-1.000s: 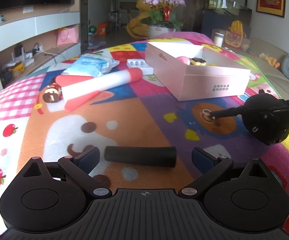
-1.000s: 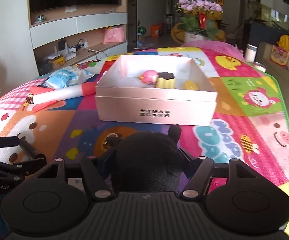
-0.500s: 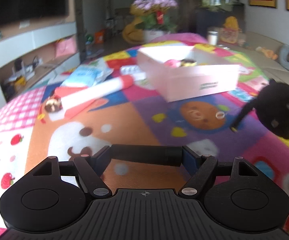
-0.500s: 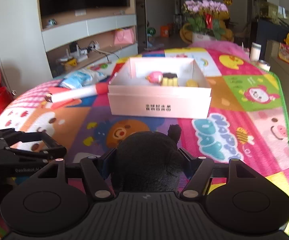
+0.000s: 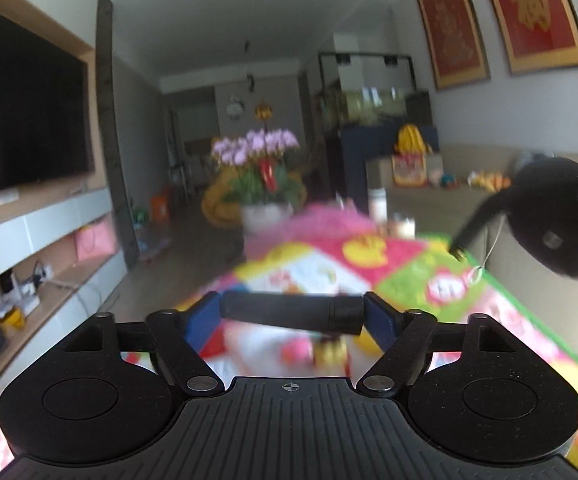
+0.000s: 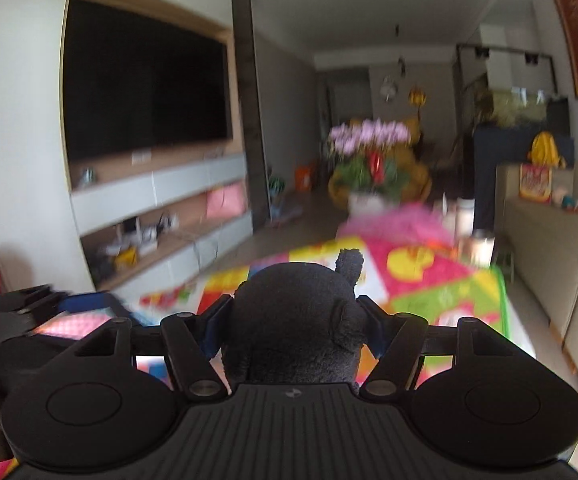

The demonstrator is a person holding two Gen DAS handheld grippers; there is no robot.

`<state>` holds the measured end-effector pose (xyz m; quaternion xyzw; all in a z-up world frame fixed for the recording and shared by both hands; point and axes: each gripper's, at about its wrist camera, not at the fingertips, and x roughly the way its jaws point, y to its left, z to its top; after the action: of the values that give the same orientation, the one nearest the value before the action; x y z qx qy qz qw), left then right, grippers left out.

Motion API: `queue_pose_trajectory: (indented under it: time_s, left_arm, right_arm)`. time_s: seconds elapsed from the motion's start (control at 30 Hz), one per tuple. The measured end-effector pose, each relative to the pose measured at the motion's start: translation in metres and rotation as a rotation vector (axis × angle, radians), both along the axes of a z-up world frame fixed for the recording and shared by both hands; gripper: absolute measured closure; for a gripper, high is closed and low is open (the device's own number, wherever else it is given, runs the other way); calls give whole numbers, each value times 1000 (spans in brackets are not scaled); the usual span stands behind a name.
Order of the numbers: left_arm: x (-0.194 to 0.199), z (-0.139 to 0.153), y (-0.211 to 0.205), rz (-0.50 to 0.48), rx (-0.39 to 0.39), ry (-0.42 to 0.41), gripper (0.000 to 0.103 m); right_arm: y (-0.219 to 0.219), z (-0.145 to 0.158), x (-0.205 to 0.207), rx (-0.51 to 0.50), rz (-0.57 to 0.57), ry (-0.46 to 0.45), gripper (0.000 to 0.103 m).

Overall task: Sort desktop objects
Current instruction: 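Drop the cat plush into the pink box with the right gripper while the left drops the cylinder there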

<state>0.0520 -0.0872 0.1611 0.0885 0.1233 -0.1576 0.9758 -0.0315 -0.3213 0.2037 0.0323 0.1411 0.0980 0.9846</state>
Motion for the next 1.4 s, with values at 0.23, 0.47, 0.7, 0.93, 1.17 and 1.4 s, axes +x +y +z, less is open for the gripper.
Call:
queue_pose_trajectory:
  time_s: [0.23, 0.47, 0.7, 0.93, 1.17, 1.4]
  left_arm:
    - [16, -27, 26, 83, -74, 94, 3]
    - [-16, -75, 75, 181, -106, 251, 2]
    - [-37, -94, 101, 243, -107, 290, 0]
    - [-39, -128, 119, 322, -122, 346, 0]
    - [-40, -136, 152, 397, -193, 304, 0]
    - [-42, -136, 188, 489, -341, 256, 0]
  right_arm:
    - [-10, 20, 51, 41, -6, 6, 37]
    - [23, -3, 144, 103, 73, 184, 37]
    - [76, -38, 189, 106, 134, 290, 29]
    - [108, -41, 176, 7, 151, 296, 28]
    - [184, -43, 206, -132, 244, 409, 71]
    - [286, -89, 302, -270, 186, 583, 76]
